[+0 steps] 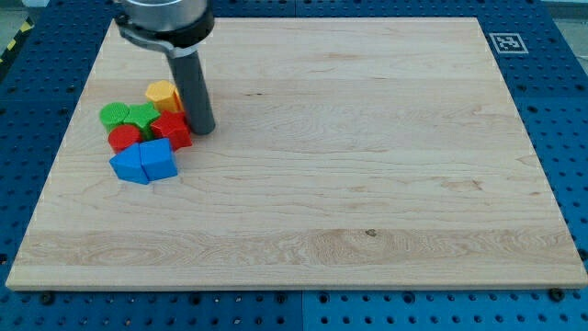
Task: Slide the yellow blocks slightly to the left
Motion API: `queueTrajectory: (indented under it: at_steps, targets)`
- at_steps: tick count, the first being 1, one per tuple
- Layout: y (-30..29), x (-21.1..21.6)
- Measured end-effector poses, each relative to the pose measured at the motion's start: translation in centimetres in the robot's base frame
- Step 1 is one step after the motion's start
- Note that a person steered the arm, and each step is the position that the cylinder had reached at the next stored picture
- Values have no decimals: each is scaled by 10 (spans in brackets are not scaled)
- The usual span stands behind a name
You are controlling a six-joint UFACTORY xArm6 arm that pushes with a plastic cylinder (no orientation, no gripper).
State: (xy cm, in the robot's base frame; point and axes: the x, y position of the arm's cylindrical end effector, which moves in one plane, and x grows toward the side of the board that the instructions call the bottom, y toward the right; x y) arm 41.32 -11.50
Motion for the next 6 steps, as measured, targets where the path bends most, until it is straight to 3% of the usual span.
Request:
queueTrajectory:
  at_steps: [2, 6]
  targets:
    - [24, -60]
    - [-56, -61]
